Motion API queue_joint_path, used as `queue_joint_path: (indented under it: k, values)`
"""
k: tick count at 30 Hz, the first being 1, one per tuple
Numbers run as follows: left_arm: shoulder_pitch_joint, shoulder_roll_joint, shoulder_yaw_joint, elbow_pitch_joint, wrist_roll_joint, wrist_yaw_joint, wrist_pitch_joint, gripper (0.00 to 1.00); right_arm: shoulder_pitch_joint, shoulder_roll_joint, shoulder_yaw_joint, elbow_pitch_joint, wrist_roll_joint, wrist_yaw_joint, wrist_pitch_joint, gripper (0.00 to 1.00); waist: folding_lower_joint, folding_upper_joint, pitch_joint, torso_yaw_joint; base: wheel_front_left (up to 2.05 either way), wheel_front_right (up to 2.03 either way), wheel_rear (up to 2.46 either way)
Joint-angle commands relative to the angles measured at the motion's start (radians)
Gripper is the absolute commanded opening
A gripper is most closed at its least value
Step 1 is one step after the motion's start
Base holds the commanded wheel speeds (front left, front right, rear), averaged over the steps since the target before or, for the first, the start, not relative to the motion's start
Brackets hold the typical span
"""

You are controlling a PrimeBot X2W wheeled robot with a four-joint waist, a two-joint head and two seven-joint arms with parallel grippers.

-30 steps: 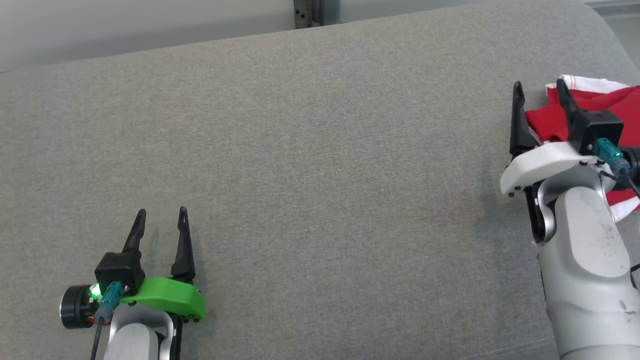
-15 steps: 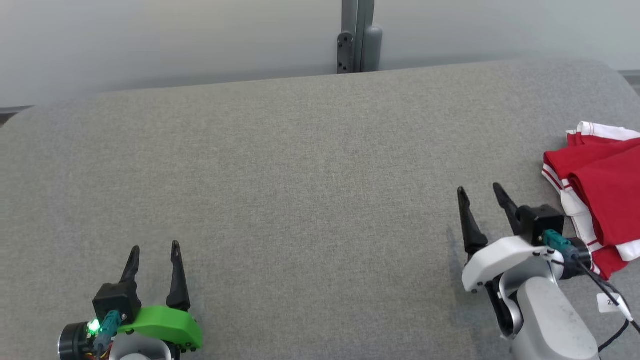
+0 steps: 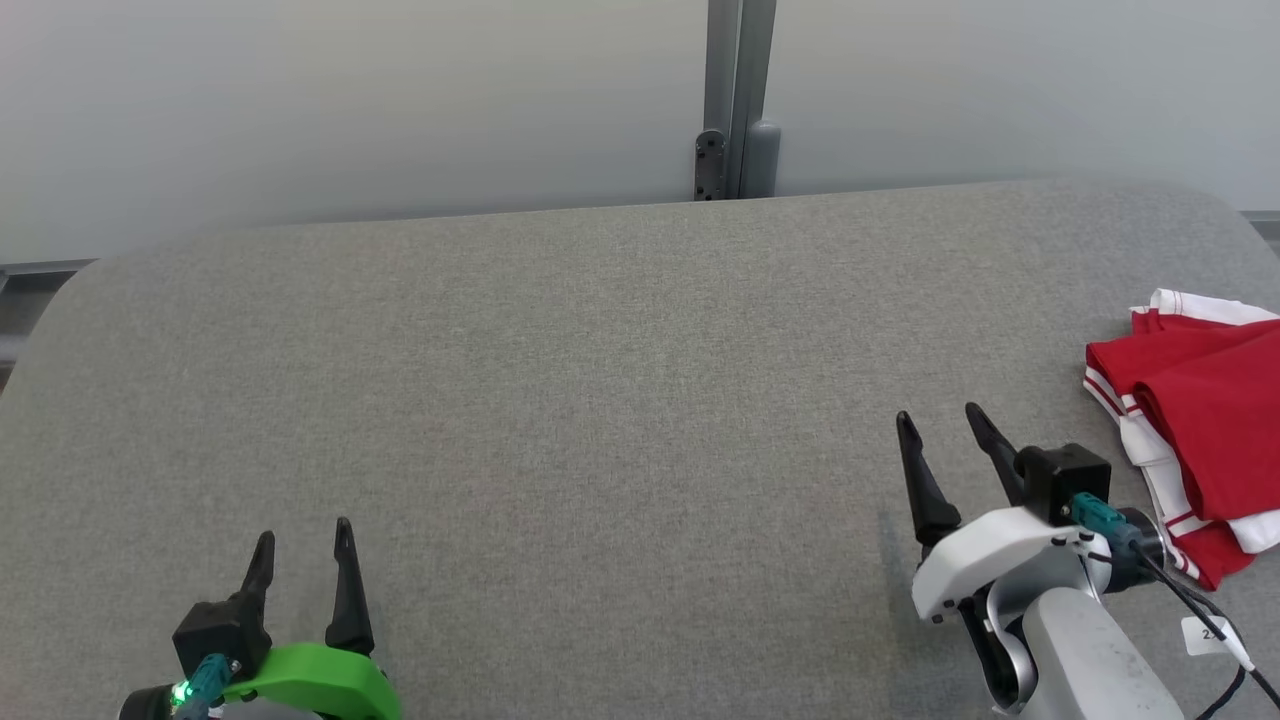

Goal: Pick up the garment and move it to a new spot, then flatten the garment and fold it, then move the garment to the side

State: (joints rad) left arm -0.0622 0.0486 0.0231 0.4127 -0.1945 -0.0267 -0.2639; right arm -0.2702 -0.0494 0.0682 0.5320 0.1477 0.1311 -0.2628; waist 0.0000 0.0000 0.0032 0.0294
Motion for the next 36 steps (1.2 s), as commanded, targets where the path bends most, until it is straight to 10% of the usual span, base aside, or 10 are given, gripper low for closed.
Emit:
queue_joint_path:
  k: [1, 36]
  values:
    - [0.000, 0.000, 0.000, 0.003, -0.002, -0.001, 0.000, 0.00, 0.001, 0.000, 0.000, 0.003, 0.000, 0.000, 0.000, 0.00, 0.0000, 0.0000, 0.000, -0.001, 0.00, 0.00, 0.00]
    - [-0.016, -0.002, 0.035, -0.045, -0.539, -0.040, 0.143, 0.00, 0.075, 0.002, -0.070, -0.094, 0.555, 0.000, 0.144, 0.00, 0.0000, 0.0000, 0.000, -0.008, 0.00, 0.00, 0.00]
